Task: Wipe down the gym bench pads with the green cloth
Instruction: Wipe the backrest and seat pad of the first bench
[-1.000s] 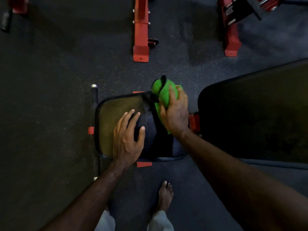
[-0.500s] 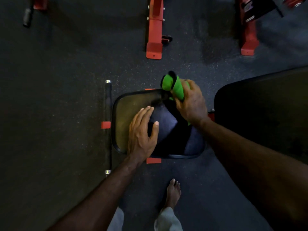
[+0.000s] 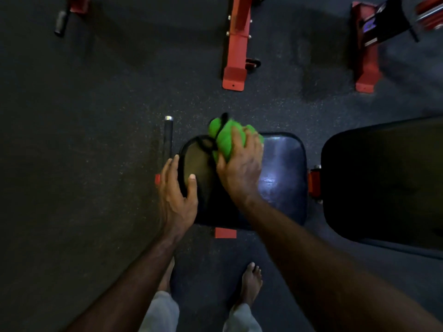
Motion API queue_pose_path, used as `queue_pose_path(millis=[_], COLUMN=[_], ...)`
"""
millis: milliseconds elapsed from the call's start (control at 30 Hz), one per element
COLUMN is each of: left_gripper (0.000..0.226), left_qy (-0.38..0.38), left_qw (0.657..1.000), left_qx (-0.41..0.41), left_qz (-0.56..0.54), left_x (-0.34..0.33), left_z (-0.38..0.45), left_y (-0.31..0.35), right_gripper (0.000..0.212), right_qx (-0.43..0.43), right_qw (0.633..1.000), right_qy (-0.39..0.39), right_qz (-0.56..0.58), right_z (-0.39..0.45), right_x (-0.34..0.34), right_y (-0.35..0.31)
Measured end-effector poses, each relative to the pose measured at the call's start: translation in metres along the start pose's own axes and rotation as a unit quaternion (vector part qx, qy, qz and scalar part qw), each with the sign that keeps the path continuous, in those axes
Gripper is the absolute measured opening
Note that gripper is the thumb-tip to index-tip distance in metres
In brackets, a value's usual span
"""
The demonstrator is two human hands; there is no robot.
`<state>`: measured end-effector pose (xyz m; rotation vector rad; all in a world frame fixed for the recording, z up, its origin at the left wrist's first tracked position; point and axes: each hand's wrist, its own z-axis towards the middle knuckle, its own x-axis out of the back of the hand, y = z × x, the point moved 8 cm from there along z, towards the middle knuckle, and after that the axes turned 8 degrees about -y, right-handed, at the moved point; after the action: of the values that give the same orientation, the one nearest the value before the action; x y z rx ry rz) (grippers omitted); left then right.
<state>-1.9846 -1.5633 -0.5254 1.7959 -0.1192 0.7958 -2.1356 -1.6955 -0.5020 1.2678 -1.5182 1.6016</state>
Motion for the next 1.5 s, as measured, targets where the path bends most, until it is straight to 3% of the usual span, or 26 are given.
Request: queue_pose_path(millis=[67,133,267,300,433,467,567,600,667,733,800,867,900,933,1000,1067,1100,1200,1233,1333,1367,1433,1500], left_gripper=[0.059,0.058,0.055,0.053,0.050,0.048,0.044,0.043,0.041,0.038,0.041,0.045,0.044,0.040,0.037,0.049,0.055,0.058,0.059,0.058,0.056,0.052,0.054], left_qy=[-0.017,-0.022,-0.030,-0.026,-0.028,-0.029,-0.024,-0.017,-0.005,-0.008,-0.002,0.002,0.002,0.000,0.004,0.009,0.011,-0.002,-0.001,-0.014,-0.018,-0.024,-0.042], left_qw=[0.999,0.997,0.995,0.994,0.990,0.990,0.990,0.991,0.990,0.989,0.989,0.988,0.987,0.986,0.984,0.980,0.979,0.976,0.976,0.981,0.981,0.984,0.991], left_qx=[0.025,0.036,0.044,0.049,0.065,0.064,0.069,0.072,0.082,0.088,0.086,0.088,0.091,0.097,0.112,0.122,0.123,0.111,0.111,0.089,0.082,0.060,0.027], left_qz=[-0.041,-0.057,-0.087,-0.095,-0.122,-0.125,-0.119,-0.115,-0.114,-0.114,-0.121,-0.128,-0.133,-0.137,-0.141,-0.154,-0.160,-0.189,-0.188,-0.173,-0.175,-0.164,-0.126], left_x=[0.000,0.005,0.012,0.014,0.020,0.024,0.034,0.037,0.042,0.046,0.052,0.055,0.057,0.057,0.057,0.057,0.059,0.055,0.056,0.052,0.051,0.046,0.038], left_z=[-0.002,-0.002,-0.003,-0.004,-0.006,-0.007,-0.009,-0.012,-0.014,-0.015,-0.016,-0.018,-0.019,-0.020,-0.022,-0.026,-0.029,-0.036,-0.037,-0.034,-0.032,-0.027,-0.023], left_y=[-0.007,-0.012,-0.016,-0.018,-0.027,-0.030,-0.037,-0.041,-0.044,-0.049,-0.051,-0.053,-0.051,-0.052,-0.057,-0.065,-0.068,-0.068,-0.065,-0.057,-0.052,-0.045,-0.033], right_gripper=[0.073,0.068,0.061,0.066,0.074,0.073,0.067,0.067,0.070,0.069,0.068,0.066,0.067,0.069,0.071,0.074,0.073,0.071,0.075,0.084,0.083,0.082,0.085], right_qx=[0.132,0.184,0.025,0.036,0.273,0.264,0.081,0.064,0.191,0.326,0.283,0.123,0.087,0.113,0.277,0.369,0.348,0.141,0.140,0.316,0.324,0.200,0.074], right_qw=[0.989,0.980,0.999,0.999,0.954,0.957,0.995,0.996,0.976,0.933,0.951,0.991,0.995,0.992,0.952,0.914,0.926,0.989,0.989,0.937,0.934,0.976,0.996], right_qy=[-0.057,-0.068,0.000,-0.004,-0.106,-0.104,-0.048,-0.042,-0.084,-0.131,-0.113,-0.053,-0.040,-0.049,-0.118,-0.145,-0.125,-0.041,-0.045,-0.131,-0.130,-0.079,-0.042], right_qz=[-0.020,-0.037,-0.029,-0.028,-0.064,-0.066,-0.038,-0.040,-0.059,-0.077,-0.058,-0.002,0.012,-0.001,-0.052,-0.083,-0.073,0.017,0.014,-0.069,-0.074,-0.013,0.026], right_z=[-0.004,0.012,0.022,0.014,-0.004,0.004,0.014,0.006,-0.013,-0.023,-0.003,0.006,-0.003,-0.018,-0.062,-0.082,-0.079,-0.078,-0.090,-0.134,-0.134,-0.125,-0.132], right_x=[-0.008,0.000,0.001,-0.006,-0.022,-0.021,-0.021,-0.025,-0.042,-0.045,-0.035,-0.026,-0.027,-0.034,-0.055,-0.054,-0.049,-0.037,-0.041,-0.055,-0.049,-0.035,-0.032], right_y=[-0.014,-0.006,-0.012,-0.025,-0.047,-0.046,-0.046,-0.059,-0.088,-0.092,-0.083,-0.068,-0.072,-0.082,-0.104,-0.098,-0.090,-0.061,-0.065,-0.072,-0.062,-0.030,-0.015])
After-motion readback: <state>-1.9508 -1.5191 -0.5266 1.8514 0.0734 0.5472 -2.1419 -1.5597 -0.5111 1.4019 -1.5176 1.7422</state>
